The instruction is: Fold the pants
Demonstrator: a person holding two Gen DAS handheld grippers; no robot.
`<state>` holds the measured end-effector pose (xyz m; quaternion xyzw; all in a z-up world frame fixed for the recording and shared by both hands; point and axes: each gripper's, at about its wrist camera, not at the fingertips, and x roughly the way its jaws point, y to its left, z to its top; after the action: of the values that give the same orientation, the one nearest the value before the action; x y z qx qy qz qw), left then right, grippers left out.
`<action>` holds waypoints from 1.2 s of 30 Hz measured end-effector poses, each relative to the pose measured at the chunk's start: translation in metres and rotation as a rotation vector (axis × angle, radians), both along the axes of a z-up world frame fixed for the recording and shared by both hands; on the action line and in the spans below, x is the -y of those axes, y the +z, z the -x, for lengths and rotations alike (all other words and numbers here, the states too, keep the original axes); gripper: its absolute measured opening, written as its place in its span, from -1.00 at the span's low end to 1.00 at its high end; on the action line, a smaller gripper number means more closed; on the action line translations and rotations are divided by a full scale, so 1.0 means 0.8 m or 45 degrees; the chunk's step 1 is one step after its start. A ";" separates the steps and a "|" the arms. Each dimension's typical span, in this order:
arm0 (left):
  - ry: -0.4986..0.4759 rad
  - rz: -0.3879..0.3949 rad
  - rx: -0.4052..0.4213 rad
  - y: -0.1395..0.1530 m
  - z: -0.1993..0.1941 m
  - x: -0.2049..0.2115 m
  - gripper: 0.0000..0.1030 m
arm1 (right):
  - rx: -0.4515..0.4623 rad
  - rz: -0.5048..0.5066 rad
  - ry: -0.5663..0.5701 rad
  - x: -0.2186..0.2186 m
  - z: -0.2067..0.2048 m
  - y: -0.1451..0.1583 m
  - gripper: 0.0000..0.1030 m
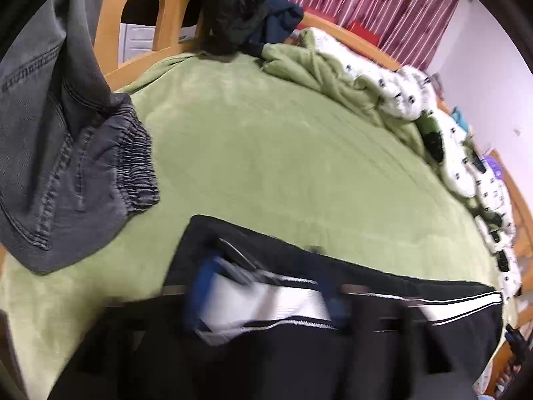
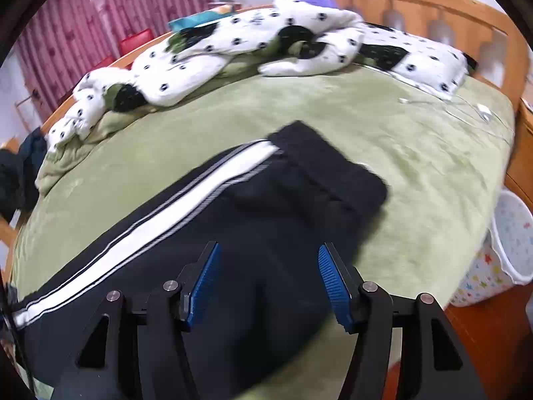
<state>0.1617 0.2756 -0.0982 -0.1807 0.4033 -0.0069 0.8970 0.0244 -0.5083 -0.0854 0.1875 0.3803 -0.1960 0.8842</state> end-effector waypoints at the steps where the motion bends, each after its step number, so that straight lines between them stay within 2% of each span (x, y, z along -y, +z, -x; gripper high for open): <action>1: 0.002 0.010 0.042 -0.004 0.007 0.000 0.49 | -0.004 0.008 0.020 -0.008 -0.007 -0.001 0.16; 8: 0.093 -0.079 -0.006 -0.030 -0.011 -0.003 0.45 | -0.022 0.032 0.115 -0.047 -0.050 -0.007 0.16; 9: 0.116 -0.087 -0.021 -0.032 -0.015 -0.005 0.16 | -0.020 0.034 0.132 -0.053 -0.059 -0.007 0.16; 10: 0.132 -0.109 -0.037 -0.034 -0.022 -0.005 -0.48 | -0.017 0.039 0.146 -0.057 -0.065 -0.006 0.16; 11: 0.110 -0.123 -0.047 -0.034 -0.026 -0.005 -0.66 | -0.015 0.048 0.163 -0.062 -0.072 -0.005 0.16; 13: 0.095 -0.146 -0.004 -0.022 -0.028 -0.005 -0.67 | -0.005 0.070 0.211 -0.074 -0.088 -0.003 0.16; 15: 0.180 -0.204 0.082 -0.003 -0.022 -0.017 -0.68 | 0.007 0.100 0.287 -0.091 -0.108 0.000 0.16; 16: 0.217 -0.208 0.086 0.000 -0.025 -0.026 -0.71 | 0.012 0.111 0.324 -0.097 -0.117 0.001 0.16; 18: 0.264 -0.150 0.015 -0.013 -0.037 -0.042 -0.81 | 0.020 0.142 0.436 -0.115 -0.141 0.001 0.16; 19: 0.280 -0.152 -0.025 -0.021 -0.042 -0.044 -0.85 | 0.016 0.155 0.481 -0.123 -0.153 0.001 0.16; 20: 0.267 -0.176 -0.053 -0.029 -0.046 -0.042 -0.85 | 0.017 0.155 0.517 -0.128 -0.161 0.001 0.16; 23: 0.238 -0.253 -0.032 -0.031 -0.040 -0.030 -0.85 | 0.016 0.139 0.688 -0.154 -0.198 -0.003 0.25; 27: 0.184 -0.215 -0.090 -0.036 -0.043 -0.025 -0.85 | -0.043 0.143 0.882 -0.187 -0.234 -0.021 0.26; 28: 0.164 -0.220 -0.089 -0.036 -0.041 -0.023 -0.79 | -0.061 0.144 0.921 -0.195 -0.242 -0.028 0.26; 29: 0.149 -0.232 -0.089 -0.036 -0.039 -0.019 -0.71 | -0.079 0.146 0.956 -0.203 -0.249 -0.034 0.26; 31: 0.124 -0.270 -0.100 -0.036 -0.037 -0.016 -0.10 | -0.149 0.187 1.062 -0.222 -0.261 -0.052 0.26; 32: 0.141 -0.290 -0.098 -0.036 -0.037 -0.016 -0.02 | -0.180 0.219 1.091 -0.228 -0.263 -0.059 0.26; 33: 0.157 -0.302 -0.091 -0.037 -0.035 -0.014 -0.02 | -0.223 0.255 1.136 -0.237 -0.265 -0.067 0.24; 34: 0.167 -0.306 -0.091 -0.039 -0.036 -0.015 -0.03 | -0.255 0.303 1.183 -0.246 -0.263 -0.075 0.05; 35: 0.165 -0.298 -0.100 -0.041 -0.038 -0.015 -0.11 | -0.262 0.353 1.215 -0.252 -0.260 -0.078 -0.39; 36: 0.163 -0.271 -0.092 -0.043 -0.037 -0.017 -0.56 | -0.261 0.405 1.244 -0.259 -0.255 -0.079 -0.72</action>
<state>0.1916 0.2895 -0.1324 -0.1097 0.4215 0.0996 0.8947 0.2287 -0.3011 -0.1486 -0.1684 0.4736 0.1666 0.8483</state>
